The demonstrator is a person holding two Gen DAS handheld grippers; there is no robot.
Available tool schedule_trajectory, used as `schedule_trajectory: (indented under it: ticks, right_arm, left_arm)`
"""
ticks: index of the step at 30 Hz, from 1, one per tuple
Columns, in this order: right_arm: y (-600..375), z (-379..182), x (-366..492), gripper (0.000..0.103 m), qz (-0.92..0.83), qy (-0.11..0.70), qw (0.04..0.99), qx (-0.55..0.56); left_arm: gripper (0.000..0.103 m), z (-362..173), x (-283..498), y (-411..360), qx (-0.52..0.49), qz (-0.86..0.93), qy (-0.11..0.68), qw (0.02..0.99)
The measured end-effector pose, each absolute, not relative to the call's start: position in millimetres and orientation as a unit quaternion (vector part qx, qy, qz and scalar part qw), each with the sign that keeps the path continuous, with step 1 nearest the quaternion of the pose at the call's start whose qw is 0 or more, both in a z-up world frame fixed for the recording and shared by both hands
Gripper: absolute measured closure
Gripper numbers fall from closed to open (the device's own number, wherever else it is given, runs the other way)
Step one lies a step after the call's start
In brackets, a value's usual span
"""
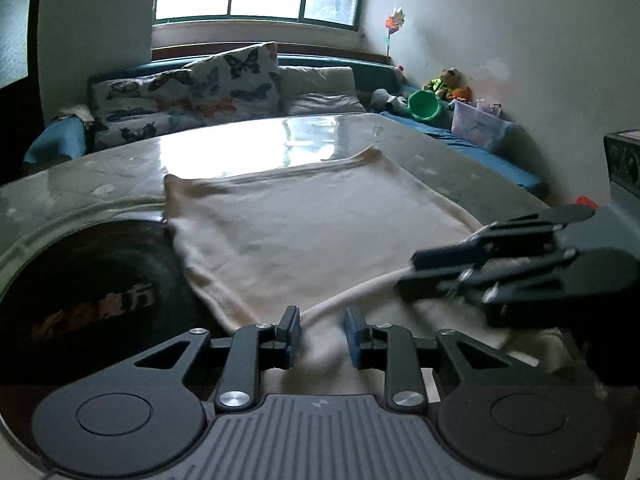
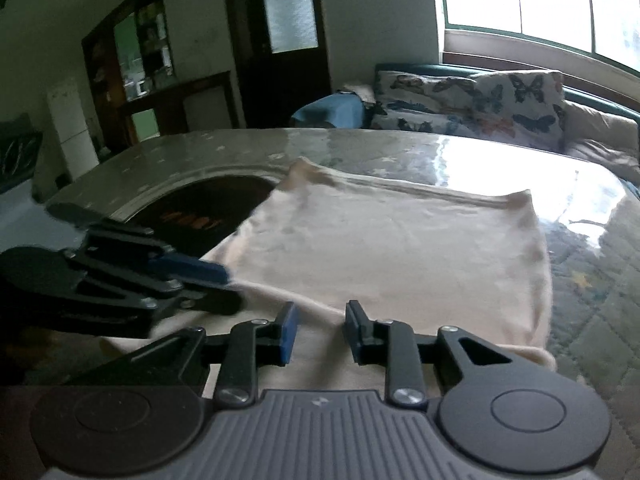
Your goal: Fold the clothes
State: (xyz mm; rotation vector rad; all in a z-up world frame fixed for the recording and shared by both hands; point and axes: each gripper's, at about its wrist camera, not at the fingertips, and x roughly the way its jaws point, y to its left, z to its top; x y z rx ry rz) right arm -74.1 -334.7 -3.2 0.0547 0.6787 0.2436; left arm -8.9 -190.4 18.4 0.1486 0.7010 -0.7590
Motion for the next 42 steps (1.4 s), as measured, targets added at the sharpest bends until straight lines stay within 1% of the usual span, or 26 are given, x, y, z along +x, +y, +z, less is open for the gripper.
schedule_trajectory:
  ticks: [3,5,6,7,10,12,18,23,25,27,29,32,34,36,40,42]
  right_arm:
    - [-349,-2,-81,0.076,0.100,0.336,0.936,0.030]
    - [-357,-2,-88,0.076,0.087,0.339,0.937,0.025]
    - [-362,-2,-92,0.076,0.084,0.341,0.936,0.025]
    - [-364,-1,-96,0.076,0.082,0.340,0.936,0.024]
    - [-367,3,-108,0.076,0.080,0.336,0.938,0.020]
    - [-364,6,-115,0.069,0.085,0.330,0.940,0.018]
    - [-359,-1,-125,0.068,0.094,0.346,0.933,-0.004]
    - [-363,9,-141,0.066,0.100,0.344,0.934,-0.008]
    - [-363,14,-148,0.064,0.105,0.346,0.932,-0.017]
    - [-361,18,-157,0.059,0.111,0.348,0.931,-0.030]
    - [-358,19,-166,0.058,0.116,0.349,0.929,-0.047]
    - [-353,21,-178,0.047,0.124,0.352,0.925,-0.072]
    - [-351,21,-186,0.046,0.130,0.355,0.922,-0.082]
    - [-350,19,-192,0.042,0.134,0.362,0.918,-0.090]
    - [-345,12,-206,0.039,0.136,0.367,0.910,-0.135]
    - [-342,9,-211,0.035,0.135,0.362,0.909,-0.157]
  left_arm:
    - [0.072,21,-10,-179,0.075,-0.353,0.329,0.873]
    - [0.069,21,-12,-175,0.084,-0.347,0.325,0.876]
    - [0.065,22,-13,-173,0.089,-0.344,0.323,0.877]
    - [0.064,22,-14,-172,0.092,-0.341,0.322,0.879]
    - [0.064,25,-19,-172,0.093,-0.338,0.317,0.881]
    - [0.062,29,-27,-174,0.100,-0.343,0.303,0.883]
    - [0.061,31,-56,-176,0.172,-0.388,0.265,0.866]
    - [0.061,28,-81,-170,0.227,-0.436,0.240,0.837]
    - [0.061,26,-90,-168,0.245,-0.455,0.232,0.824]
    - [0.061,24,-99,-165,0.263,-0.474,0.224,0.810]
    - [0.061,22,-107,-163,0.281,-0.492,0.216,0.795]
    - [0.061,15,-118,-167,0.309,-0.509,0.205,0.777]
    - [0.061,11,-124,-171,0.326,-0.516,0.193,0.768]
    - [0.060,9,-129,-175,0.340,-0.520,0.177,0.763]
    - [0.059,8,-133,-179,0.345,-0.527,0.166,0.759]
    - [0.059,7,-134,-181,0.348,-0.529,0.159,0.758]
